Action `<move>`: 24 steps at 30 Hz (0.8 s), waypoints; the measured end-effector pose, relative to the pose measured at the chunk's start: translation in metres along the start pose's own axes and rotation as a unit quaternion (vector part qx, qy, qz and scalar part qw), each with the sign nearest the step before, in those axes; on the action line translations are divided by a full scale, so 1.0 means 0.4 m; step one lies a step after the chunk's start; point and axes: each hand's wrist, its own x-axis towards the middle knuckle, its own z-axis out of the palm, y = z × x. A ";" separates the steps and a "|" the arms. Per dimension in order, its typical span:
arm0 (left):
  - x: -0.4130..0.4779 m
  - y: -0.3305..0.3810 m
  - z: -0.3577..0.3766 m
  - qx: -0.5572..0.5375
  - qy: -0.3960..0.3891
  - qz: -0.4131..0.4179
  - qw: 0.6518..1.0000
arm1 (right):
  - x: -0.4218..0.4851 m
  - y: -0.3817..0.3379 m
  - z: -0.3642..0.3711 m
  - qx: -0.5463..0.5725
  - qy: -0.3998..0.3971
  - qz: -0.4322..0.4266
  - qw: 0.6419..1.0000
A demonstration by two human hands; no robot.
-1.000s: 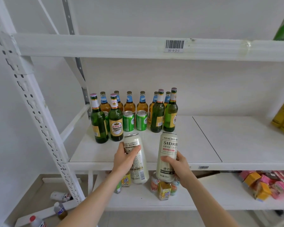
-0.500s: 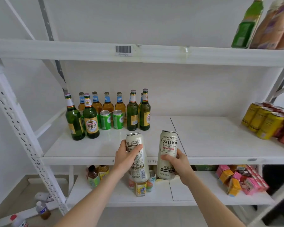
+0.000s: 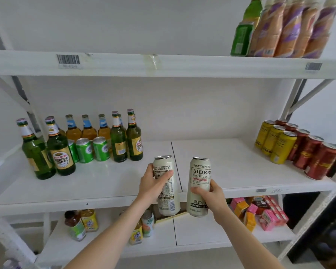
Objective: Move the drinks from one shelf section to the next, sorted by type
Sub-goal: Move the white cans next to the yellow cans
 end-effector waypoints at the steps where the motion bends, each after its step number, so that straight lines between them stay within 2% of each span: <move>1: 0.021 0.005 0.029 0.001 -0.006 0.000 1.000 | 0.022 0.000 -0.023 -0.001 0.002 0.001 1.000; 13: 0.219 0.086 0.386 0.015 -0.052 0.003 0.999 | 0.260 -0.026 -0.350 0.014 0.051 -0.012 0.999; 24: 0.247 0.127 0.760 0.002 -0.012 -0.015 1.000 | 0.394 -0.032 -0.714 -0.004 0.022 -0.006 1.000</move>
